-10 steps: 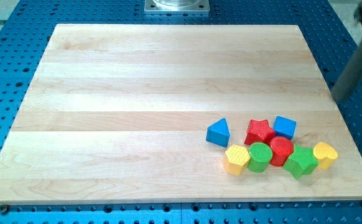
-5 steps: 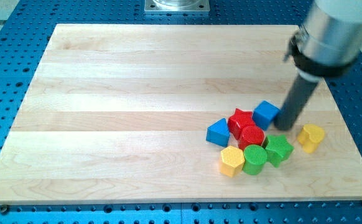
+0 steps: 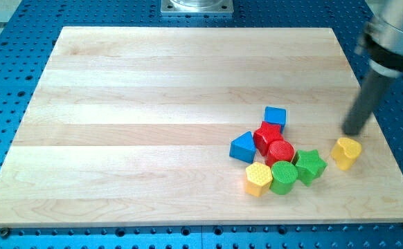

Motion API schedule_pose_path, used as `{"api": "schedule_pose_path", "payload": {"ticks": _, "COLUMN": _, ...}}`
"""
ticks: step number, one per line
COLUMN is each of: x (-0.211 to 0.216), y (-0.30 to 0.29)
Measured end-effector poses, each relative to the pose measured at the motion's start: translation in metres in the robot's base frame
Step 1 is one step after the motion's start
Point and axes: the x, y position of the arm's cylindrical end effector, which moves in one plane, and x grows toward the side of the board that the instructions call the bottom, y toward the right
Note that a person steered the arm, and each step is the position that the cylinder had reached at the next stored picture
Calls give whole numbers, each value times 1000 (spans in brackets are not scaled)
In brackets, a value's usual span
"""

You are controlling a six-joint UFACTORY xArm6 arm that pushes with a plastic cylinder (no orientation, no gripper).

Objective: Move the yellow heart to the top right side of the board

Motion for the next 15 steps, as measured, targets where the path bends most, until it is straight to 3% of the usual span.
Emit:
{"api": "schedule_pose_path", "payload": {"ticks": 1, "x": 71, "y": 5}}
{"api": "schedule_pose_path", "payload": {"ticks": 2, "x": 46, "y": -55}}
{"api": "schedule_pose_path", "payload": {"ticks": 4, "x": -100, "y": -91}}
{"api": "schedule_pose_path", "payload": {"ticks": 5, "x": -115, "y": -97}}
{"api": "schedule_pose_path", "payload": {"ticks": 6, "x": -175, "y": -131}}
{"api": "schedule_pose_path", "payload": {"ticks": 7, "x": -180, "y": -169}}
{"api": "schedule_pose_path", "payload": {"ticks": 8, "x": -215, "y": -192}}
{"api": "schedule_pose_path", "payload": {"ticks": 9, "x": -215, "y": -143}}
{"api": "schedule_pose_path", "payload": {"ticks": 10, "x": -214, "y": -160}}
{"api": "schedule_pose_path", "payload": {"ticks": 11, "x": -166, "y": -192}}
{"api": "schedule_pose_path", "payload": {"ticks": 12, "x": -179, "y": -111}}
{"api": "schedule_pose_path", "payload": {"ticks": 13, "x": -231, "y": -92}}
{"api": "schedule_pose_path", "payload": {"ticks": 14, "x": -211, "y": -103}}
{"api": "schedule_pose_path", "payload": {"ticks": 15, "x": -221, "y": -161}}
